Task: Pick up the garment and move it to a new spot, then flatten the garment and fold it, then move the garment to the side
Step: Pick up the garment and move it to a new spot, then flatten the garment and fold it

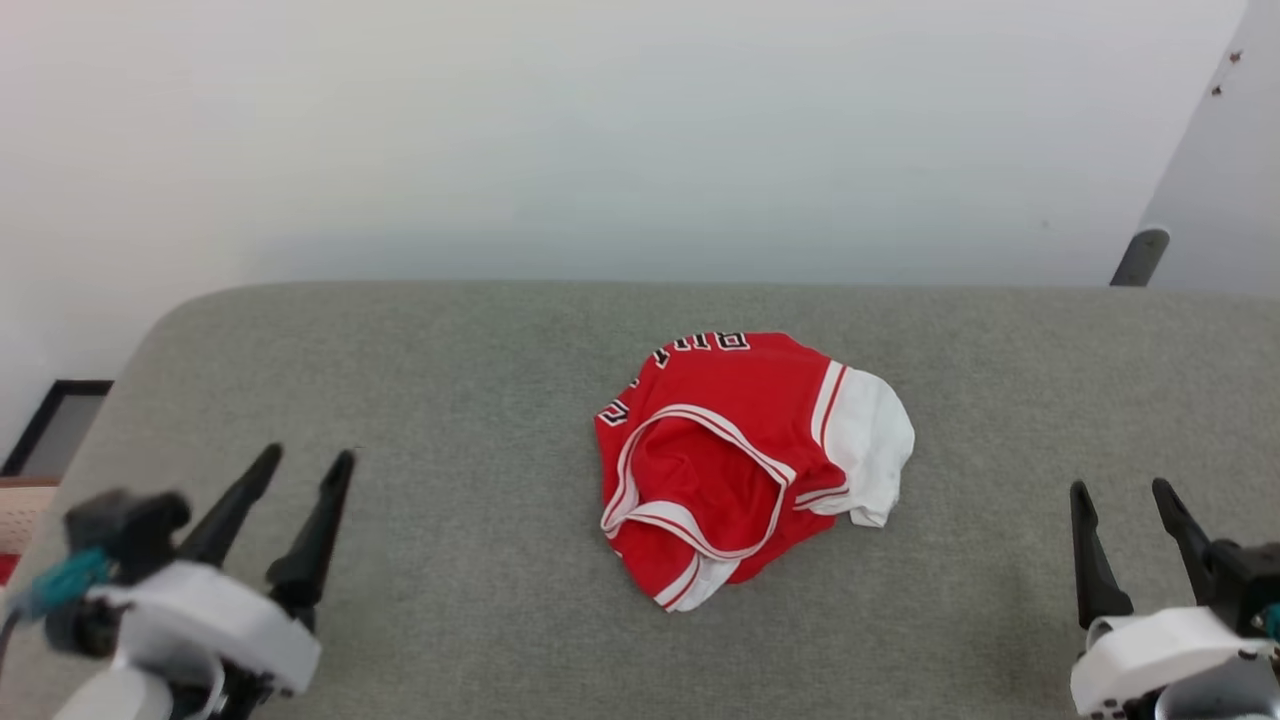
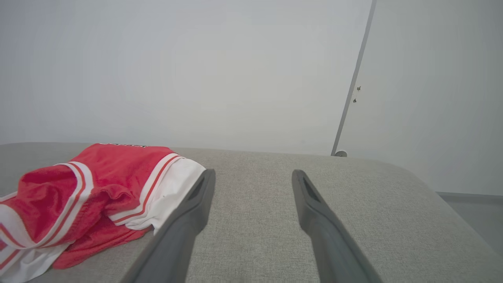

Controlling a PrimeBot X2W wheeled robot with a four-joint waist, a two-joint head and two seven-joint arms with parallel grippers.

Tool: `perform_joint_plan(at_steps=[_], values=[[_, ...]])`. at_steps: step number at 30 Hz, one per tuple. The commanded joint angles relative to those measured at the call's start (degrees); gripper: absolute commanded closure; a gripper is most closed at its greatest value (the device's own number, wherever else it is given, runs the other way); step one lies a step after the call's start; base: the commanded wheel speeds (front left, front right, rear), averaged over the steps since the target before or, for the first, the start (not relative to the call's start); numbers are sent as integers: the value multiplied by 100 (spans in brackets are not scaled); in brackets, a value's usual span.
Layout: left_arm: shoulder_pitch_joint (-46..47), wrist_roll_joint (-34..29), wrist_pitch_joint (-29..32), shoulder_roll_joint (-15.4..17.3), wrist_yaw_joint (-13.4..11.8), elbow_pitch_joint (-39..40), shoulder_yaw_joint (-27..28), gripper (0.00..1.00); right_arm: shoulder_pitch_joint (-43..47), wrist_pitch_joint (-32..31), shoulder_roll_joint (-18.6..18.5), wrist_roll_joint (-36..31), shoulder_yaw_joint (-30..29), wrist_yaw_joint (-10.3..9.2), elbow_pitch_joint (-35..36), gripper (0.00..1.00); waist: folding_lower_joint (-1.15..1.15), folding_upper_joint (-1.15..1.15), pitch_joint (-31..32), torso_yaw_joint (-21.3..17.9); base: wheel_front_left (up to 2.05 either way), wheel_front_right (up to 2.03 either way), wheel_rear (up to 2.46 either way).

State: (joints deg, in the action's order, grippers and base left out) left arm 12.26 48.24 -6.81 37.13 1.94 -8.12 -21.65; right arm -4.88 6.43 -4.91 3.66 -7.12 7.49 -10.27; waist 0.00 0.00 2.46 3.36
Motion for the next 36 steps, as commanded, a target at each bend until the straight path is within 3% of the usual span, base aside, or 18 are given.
perform_joint_plan(at_steps=[1, 7, 21, 36], values=[[-203, -63, -285, 5, -49, -33, 99, 0, 134, 49, -13, 33, -43, 0, 14, 0, 0, 0, 83, 68, 0, 0, 0], [-687, -141, -773, -94, -9, -84, 452, 0, 242, 136, 8, 14, -81, 0, 17, 0, 0, 0, 167, 110, 0, 0, 0], [-1525, -581, -831, -625, 168, 61, 1499, 0, 572, 367, 51, -12, -164, -1, -35, 0, 0, 0, 321, 217, 0, 0, 0], [-1640, -813, -833, -851, 400, 67, 1786, 0, 672, 376, 121, -48, -144, 0, -42, 0, 0, 0, 319, 142, 0, 0, 0]])
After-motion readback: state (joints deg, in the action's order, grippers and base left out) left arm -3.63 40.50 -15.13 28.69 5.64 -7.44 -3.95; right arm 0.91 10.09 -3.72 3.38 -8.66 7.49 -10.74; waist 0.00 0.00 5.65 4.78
